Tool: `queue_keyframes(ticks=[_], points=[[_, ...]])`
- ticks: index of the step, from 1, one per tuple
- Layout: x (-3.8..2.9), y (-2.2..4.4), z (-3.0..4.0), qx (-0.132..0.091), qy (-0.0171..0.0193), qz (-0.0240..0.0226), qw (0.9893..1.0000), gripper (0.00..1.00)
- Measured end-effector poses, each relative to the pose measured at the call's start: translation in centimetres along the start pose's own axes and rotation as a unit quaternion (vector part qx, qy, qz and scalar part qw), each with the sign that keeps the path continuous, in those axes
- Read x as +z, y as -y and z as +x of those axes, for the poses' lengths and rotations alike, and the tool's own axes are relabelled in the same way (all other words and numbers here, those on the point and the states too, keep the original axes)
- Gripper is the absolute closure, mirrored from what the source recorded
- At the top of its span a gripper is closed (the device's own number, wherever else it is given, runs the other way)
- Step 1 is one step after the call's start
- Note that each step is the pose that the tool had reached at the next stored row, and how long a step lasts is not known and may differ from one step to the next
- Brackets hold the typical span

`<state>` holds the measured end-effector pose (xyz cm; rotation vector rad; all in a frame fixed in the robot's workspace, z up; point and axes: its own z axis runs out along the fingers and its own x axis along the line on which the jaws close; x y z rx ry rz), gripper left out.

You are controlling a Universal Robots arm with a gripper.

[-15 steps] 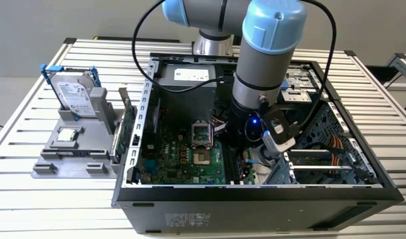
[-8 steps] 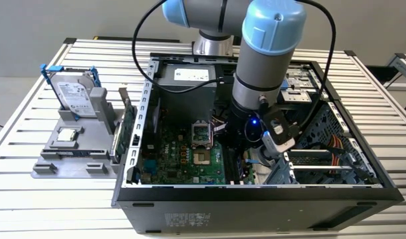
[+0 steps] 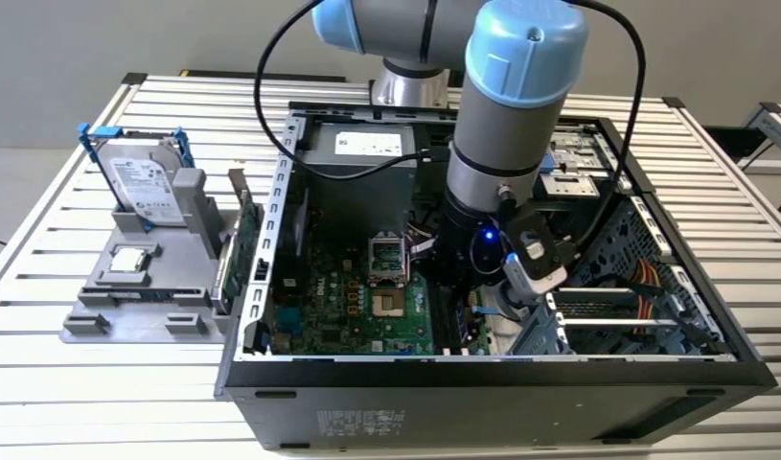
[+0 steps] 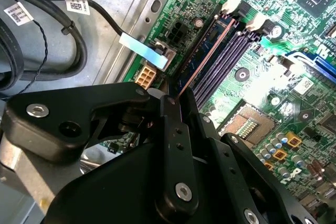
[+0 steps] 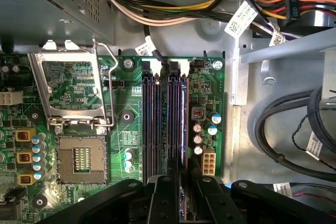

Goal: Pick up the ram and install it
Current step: 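Insert the ram into the slot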

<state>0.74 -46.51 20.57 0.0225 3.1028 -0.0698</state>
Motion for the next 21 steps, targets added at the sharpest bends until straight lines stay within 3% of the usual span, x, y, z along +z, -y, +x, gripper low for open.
queue_keyframes(ticks=[7, 10, 14, 21], points=[[-0.01, 0.02, 0.08, 0.000, 0.0000, 0.0010, 1.0000, 0.00], [-0.34, 0.04, 0.07, 0.000, -0.0003, 0.0025, 1.0000, 0.00], [-1.27, 0.08, 0.03, 0.000, -0.0004, 0.0024, 1.0000, 0.00], [-3.74, 0.19, -0.07, 0.000, -0.0004, 0.0024, 1.0000, 0.00]])
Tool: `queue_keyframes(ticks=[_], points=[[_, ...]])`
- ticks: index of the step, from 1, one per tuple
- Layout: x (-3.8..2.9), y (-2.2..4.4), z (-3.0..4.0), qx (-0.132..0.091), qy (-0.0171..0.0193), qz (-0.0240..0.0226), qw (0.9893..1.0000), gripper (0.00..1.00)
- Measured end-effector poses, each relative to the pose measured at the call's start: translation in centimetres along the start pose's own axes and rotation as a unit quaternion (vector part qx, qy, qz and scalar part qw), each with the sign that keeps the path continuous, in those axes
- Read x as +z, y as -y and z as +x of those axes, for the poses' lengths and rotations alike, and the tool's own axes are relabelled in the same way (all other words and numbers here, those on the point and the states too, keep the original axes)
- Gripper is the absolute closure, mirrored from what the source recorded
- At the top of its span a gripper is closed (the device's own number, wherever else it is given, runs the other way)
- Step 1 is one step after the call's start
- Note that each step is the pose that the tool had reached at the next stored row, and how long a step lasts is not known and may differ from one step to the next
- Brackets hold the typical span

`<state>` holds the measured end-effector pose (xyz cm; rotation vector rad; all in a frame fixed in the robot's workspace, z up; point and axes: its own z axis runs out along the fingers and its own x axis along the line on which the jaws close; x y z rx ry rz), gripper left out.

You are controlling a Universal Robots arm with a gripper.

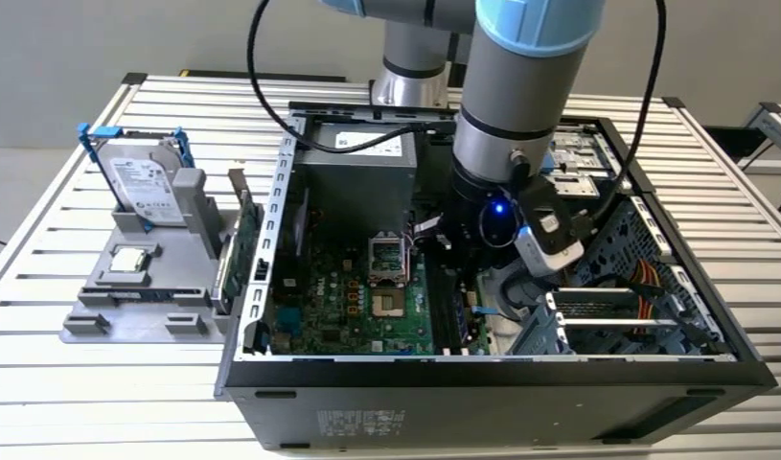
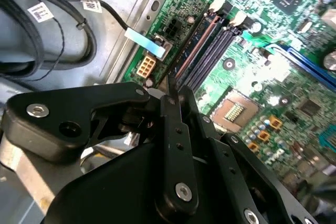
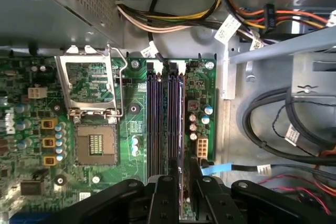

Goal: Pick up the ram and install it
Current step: 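Insert the ram into the slot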

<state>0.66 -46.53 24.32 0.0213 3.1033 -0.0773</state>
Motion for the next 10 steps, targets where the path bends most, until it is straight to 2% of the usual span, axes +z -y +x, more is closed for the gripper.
queue_keyframes(ticks=[4, 6, 7, 10], points=[[-1.00, 0.05, -0.04, 0.000, 0.0000, 0.0000, 1.0000, 0.00], [-1.08, 0.05, -0.04, 0.000, 0.0000, -0.0001, 1.0000, 0.00], [-1.09, 0.05, -0.04, 0.000, 0.0000, -0.0001, 1.0000, 1.00], [-1.09, 0.07, -0.04, 0.000, 0.0000, 0.0001, 1.0000, 1.00]])
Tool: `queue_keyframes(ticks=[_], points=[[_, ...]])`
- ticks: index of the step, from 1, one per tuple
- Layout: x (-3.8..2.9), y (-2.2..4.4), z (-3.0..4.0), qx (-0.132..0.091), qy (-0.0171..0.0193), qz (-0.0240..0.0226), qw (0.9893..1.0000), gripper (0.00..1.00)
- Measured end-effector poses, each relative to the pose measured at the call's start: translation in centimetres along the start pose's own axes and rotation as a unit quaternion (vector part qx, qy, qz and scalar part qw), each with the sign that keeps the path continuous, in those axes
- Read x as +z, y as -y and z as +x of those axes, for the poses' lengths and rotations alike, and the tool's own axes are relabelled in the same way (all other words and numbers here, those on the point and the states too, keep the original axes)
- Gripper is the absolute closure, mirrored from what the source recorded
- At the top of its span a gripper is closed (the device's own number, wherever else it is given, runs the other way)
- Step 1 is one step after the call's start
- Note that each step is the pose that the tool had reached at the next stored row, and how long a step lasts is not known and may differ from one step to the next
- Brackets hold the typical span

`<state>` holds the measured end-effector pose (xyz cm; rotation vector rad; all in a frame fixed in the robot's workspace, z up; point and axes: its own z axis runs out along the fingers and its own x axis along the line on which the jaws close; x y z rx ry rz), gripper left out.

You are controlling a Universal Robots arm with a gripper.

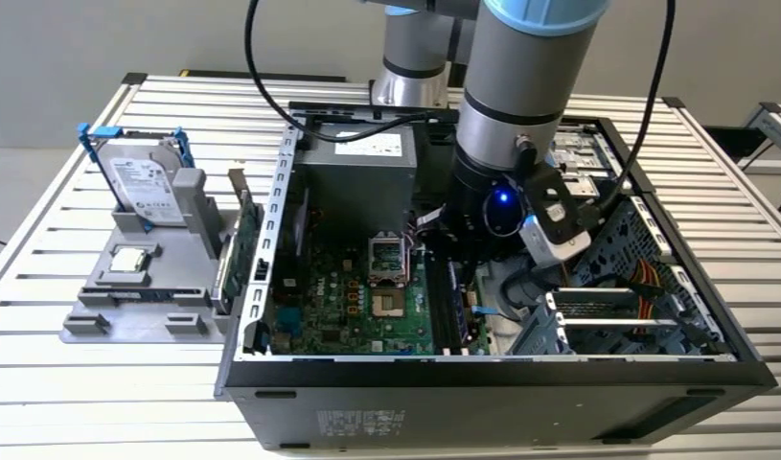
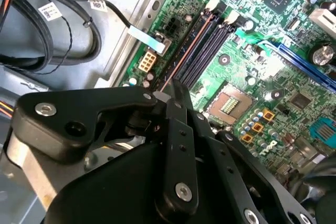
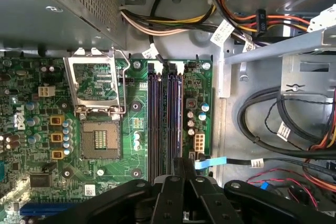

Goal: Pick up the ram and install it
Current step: 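Insert the ram into the slot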

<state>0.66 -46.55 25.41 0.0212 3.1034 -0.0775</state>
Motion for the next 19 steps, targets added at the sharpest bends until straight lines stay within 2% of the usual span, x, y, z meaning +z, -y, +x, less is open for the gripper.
queue_keyframes(ticks=[14, 19], points=[[0.02, 0.06, -0.01, -0.001, 0.0001, -0.0001, 1.0000, 1.00], [0.01, 0.01, 0.00, -0.011, 0.0006, -0.0004, 0.9999, 1.00]])
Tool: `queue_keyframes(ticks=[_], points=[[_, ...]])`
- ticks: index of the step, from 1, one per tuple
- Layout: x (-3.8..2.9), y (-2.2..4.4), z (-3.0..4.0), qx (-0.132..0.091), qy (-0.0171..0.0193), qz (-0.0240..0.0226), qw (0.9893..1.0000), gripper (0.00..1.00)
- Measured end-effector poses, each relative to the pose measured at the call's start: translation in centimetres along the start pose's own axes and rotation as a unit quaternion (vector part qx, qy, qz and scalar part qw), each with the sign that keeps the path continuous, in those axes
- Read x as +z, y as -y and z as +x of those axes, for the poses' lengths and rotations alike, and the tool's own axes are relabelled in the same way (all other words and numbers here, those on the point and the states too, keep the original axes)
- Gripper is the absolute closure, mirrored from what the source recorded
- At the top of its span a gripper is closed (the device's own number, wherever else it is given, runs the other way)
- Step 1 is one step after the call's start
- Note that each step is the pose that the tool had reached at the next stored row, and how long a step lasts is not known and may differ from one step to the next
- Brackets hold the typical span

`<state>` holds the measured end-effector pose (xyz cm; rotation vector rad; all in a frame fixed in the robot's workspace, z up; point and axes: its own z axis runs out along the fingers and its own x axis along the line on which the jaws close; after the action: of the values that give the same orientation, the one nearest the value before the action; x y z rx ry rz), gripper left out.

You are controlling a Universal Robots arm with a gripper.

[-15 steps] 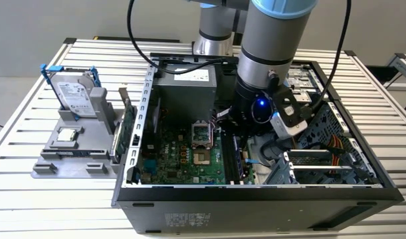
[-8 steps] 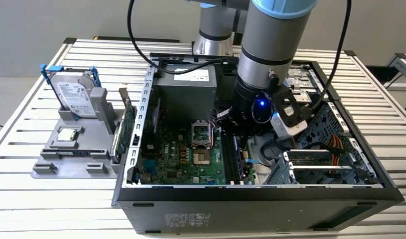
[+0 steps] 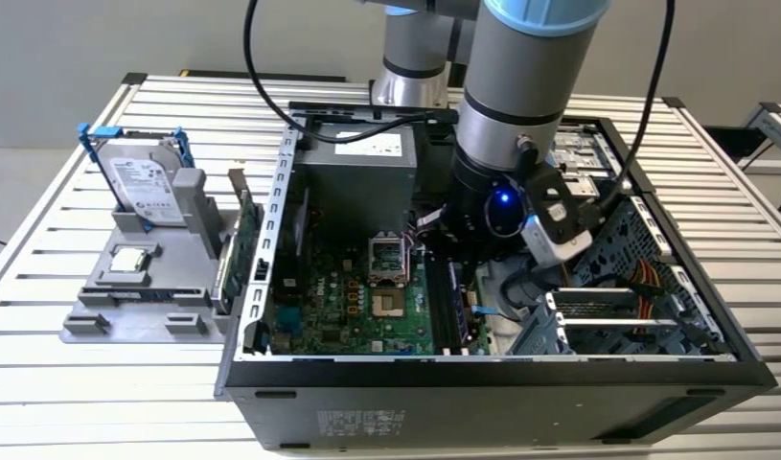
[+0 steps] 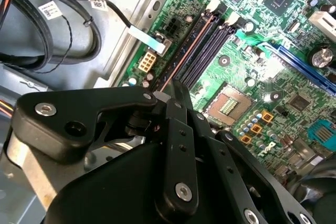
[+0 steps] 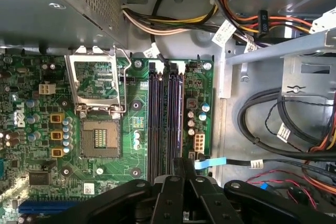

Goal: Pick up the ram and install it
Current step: 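Insert the ram into the slot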

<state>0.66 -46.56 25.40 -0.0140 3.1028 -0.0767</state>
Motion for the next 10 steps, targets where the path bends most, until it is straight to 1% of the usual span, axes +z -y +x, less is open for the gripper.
queue_keyframes(ticks=[5, 10], points=[[0.00, -0.09, 0.00, -0.021, 0.0010, -0.0009, 0.9998, 1.00], [0.00, -0.27, 0.01, -0.044, 0.0022, -0.0018, 0.9990, 1.00]])
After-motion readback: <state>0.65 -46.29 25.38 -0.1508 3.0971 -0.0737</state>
